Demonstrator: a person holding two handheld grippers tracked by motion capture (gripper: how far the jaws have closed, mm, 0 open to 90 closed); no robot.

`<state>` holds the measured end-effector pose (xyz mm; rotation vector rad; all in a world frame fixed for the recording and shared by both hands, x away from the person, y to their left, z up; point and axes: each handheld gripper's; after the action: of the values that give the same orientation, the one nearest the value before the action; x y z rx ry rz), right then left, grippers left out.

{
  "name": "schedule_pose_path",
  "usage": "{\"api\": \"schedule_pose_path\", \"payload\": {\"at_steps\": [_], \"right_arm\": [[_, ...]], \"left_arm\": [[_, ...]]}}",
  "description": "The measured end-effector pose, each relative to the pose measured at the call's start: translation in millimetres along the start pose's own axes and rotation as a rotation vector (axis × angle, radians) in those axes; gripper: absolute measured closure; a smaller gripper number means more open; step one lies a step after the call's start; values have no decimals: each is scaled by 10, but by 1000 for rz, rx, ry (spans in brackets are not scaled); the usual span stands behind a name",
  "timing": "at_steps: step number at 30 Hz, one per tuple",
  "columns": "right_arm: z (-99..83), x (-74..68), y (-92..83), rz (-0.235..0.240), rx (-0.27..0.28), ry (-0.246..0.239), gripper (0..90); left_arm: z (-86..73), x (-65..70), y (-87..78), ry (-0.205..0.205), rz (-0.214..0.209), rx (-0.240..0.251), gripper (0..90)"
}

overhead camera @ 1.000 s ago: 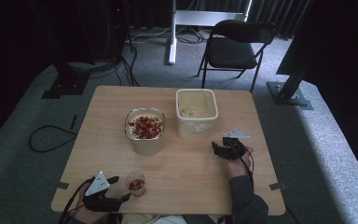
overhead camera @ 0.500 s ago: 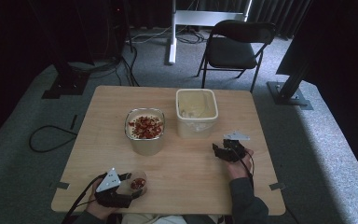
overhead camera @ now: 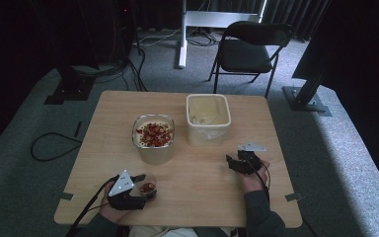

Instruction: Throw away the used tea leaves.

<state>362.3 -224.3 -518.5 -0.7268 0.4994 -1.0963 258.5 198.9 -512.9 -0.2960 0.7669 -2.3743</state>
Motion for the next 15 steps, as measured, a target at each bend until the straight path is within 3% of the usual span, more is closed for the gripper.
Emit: {"api": "schedule_pose_path", "payload": {"at_steps": [6,15], "right_arm": [[-31,2,3,2,-6,-4,439],[-106,-39,19,8,-30,-35,439]], "left_arm": [[47,-78,-24,-16,44,28,318],[142,-341,-160,-52,123,71,333]]}}
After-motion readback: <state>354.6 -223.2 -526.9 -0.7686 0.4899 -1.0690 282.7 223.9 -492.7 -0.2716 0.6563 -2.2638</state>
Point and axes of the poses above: each handheld gripper's, and its own axes: y roughly forward along the jaws, z roughly out of its top, x roughly to its right, and after that the axes turned 7 degrees about -x, right-handed
